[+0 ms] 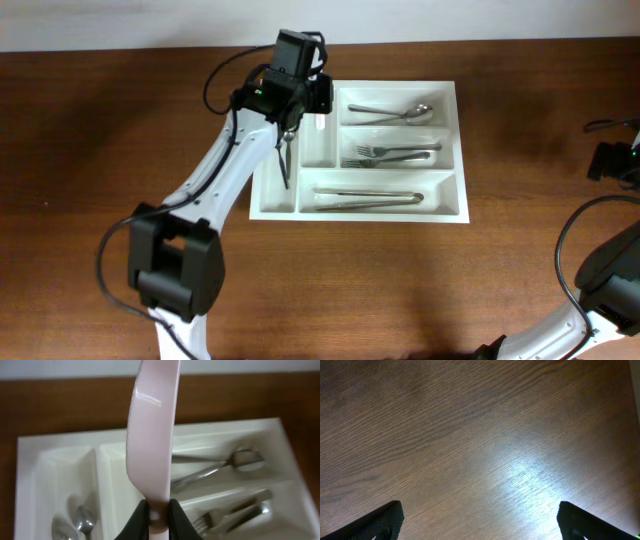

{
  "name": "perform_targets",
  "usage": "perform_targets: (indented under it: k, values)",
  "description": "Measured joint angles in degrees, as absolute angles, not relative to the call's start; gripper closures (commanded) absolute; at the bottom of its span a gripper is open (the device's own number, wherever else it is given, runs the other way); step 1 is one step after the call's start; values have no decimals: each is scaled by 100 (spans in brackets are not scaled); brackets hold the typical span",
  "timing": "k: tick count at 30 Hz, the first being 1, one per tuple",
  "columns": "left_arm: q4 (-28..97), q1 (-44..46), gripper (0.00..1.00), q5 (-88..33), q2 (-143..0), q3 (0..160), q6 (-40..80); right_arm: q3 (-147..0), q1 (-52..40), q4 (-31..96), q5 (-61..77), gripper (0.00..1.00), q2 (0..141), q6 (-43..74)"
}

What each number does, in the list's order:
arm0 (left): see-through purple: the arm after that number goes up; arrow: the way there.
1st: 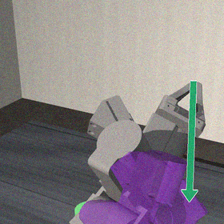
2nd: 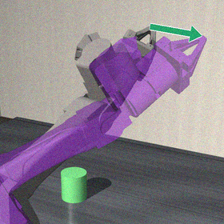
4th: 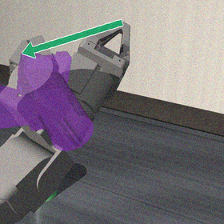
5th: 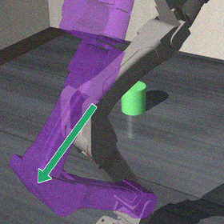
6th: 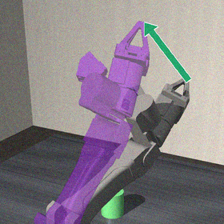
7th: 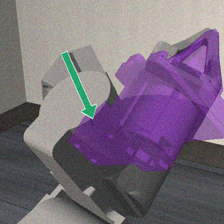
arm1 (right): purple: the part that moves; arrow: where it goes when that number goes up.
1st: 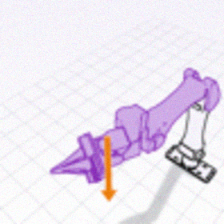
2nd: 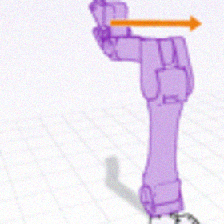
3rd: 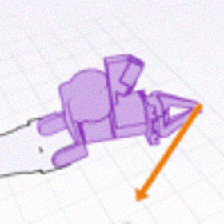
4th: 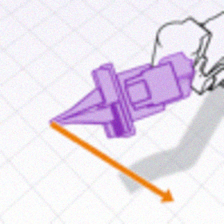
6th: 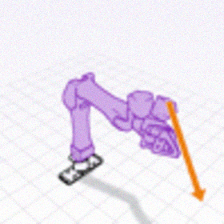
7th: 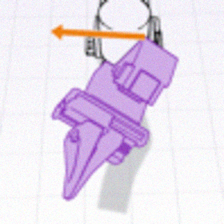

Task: Pack container
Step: 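Lower the knife into the tray's narrow upper-middle compartment and release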

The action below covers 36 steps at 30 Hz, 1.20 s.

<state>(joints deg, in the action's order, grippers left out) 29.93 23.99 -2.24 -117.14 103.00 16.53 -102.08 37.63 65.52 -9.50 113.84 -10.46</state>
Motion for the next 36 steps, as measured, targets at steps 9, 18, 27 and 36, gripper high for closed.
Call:
perform_targets:
  k: [9, 18, 27, 36]
  values:
    - [2998, 2399, 87, -185, -12350, 10298, 1667, -10206, 3763, 6552, -950, 1, 11384, -1048]
    - [3006, 2399, 80, -187, -12355, 10298, 1693, -10208, 3763, 6552, -950, 1, 11384, -1048]
    - [3011, 2399, 57, -180, -12355, 10298, 1717, -10208, 3763, 6552, -950, 1, 11384, -1046]
    - [2871, 2359, 13, -145, -12355, 10656, 1428, -10208, 3763, 6554, -950, 1, 11384, -1050]
